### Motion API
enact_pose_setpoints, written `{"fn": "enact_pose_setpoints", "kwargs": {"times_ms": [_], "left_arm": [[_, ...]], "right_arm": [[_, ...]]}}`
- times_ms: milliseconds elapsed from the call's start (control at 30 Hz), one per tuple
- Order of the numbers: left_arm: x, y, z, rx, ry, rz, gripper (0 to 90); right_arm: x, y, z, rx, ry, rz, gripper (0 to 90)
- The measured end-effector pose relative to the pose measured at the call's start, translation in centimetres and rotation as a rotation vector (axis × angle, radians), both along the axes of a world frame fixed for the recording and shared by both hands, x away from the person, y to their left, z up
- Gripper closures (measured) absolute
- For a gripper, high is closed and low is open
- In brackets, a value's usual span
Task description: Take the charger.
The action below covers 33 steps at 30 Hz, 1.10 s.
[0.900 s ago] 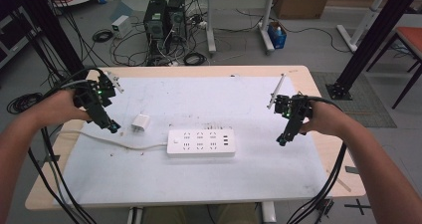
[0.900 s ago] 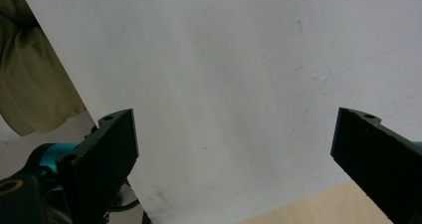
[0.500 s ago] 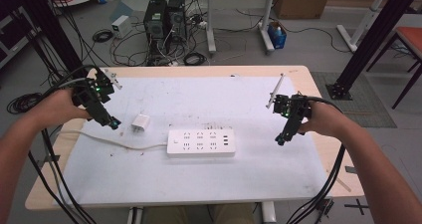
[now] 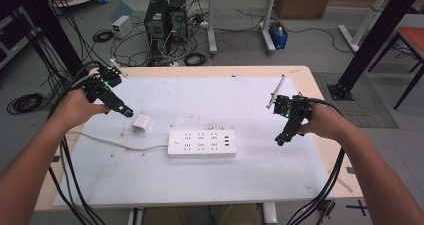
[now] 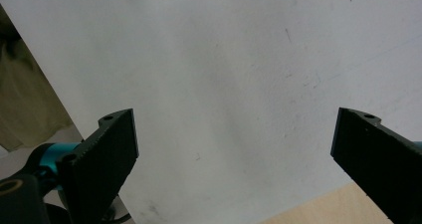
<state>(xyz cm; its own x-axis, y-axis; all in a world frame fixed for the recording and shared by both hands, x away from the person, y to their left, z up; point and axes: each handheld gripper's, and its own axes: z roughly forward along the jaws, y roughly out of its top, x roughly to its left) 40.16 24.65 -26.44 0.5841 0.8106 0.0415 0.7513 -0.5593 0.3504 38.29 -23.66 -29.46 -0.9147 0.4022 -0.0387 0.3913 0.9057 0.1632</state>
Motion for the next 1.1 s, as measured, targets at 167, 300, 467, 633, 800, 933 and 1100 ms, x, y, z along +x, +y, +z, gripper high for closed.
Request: {"fn": "enact_pose_setpoints", "kwargs": {"times_ms": [167, 300, 467, 633, 800, 933, 1100], "left_arm": [[0.8, 0.0, -0.6, -0.021, -0.018, 0.114, 4.2], [1.3, -0.1, -1.4, -0.023, -0.023, 0.156, 4.2], [1.9, -0.2, -2.9, -0.034, -0.023, 0.221, 4.2], [2.7, -0.5, -4.8, -0.057, -0.005, 0.252, 4.2], [3.3, -1.0, -7.2, -0.057, 0.002, 0.252, 4.2], [3.5, -1.1, -8.1, -0.053, 0.005, 0.259, 4.2], [4.0, -1.1, -9.6, -0.064, 0.000, 0.277, 4.2]], "right_arm": [[0.1, 0.1, -0.2, 0.004, -0.010, 0.003, 3.9], [0.1, 0.1, -0.3, 0.004, -0.018, -0.006, 3.9], [0.2, 0.1, -0.5, 0.005, -0.019, -0.008, 3.9], [0.2, 0.1, -0.6, 0.007, -0.022, -0.008, 3.9], [0.1, -0.1, -0.6, 0.015, -0.031, -0.017, 3.9], [0.1, -0.2, -0.7, 0.016, -0.028, -0.018, 4.0], [0.0, -0.4, -1.0, 0.022, -0.023, -0.021, 3.9]]}}
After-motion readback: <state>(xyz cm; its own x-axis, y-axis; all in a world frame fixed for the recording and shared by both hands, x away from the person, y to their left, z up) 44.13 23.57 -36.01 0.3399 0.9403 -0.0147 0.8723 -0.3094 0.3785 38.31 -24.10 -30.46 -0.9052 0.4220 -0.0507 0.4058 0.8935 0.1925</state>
